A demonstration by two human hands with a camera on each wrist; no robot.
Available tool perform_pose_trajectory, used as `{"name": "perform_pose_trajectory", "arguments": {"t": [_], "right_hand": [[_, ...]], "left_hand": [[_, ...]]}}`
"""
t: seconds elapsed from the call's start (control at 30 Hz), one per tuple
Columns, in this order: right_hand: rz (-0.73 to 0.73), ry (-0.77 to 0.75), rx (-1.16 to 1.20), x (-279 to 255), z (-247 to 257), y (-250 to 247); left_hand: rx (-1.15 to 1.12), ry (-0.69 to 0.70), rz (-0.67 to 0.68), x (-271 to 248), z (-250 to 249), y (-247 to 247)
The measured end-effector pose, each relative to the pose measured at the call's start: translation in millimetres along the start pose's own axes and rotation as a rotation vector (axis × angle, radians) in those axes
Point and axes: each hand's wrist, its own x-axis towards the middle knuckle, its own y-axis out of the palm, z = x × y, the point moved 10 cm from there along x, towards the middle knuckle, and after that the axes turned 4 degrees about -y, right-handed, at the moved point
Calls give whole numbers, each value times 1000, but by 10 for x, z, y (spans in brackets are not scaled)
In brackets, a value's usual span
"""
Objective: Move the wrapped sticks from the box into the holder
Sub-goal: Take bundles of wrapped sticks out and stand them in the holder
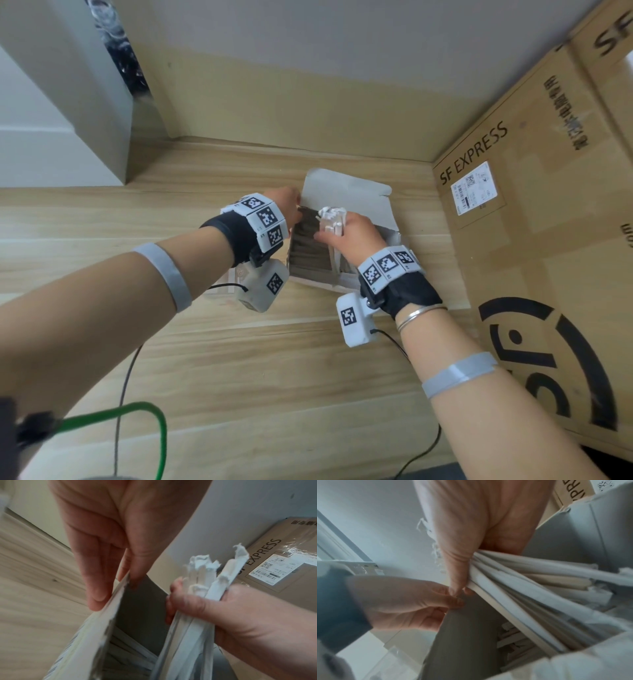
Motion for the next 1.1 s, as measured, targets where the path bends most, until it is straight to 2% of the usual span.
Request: {"name": "perform_pose_trajectory", "arguments": {"t": [0.13,0.33,0.5,0.6,0.7,0.8,0.97,1.1], "right_hand": [[-135,22,183,56,-66,-109],[-219,-34,260,114,-24,-159],[-350,-78,383,89,67,-302],[-399,-114,464,90,178,-397],[-459,-171,564,72,280,-492],[-512,-193,638,33,314,-568],[-580,-201,722,-27,253,-644],[-561,-225,743,-52,222,-629]], "left_hand": [[-4,-5,36,5,5,22],[-16,9,58,-90,55,8],[128,134,-29,-180,-48,-118],[195,270,11,-294,-288,-33],[18,324,131,-366,-440,188],[-182,335,161,-344,-469,268],[-181,333,137,-298,-520,271],[-185,291,138,-281,-498,308]]}}
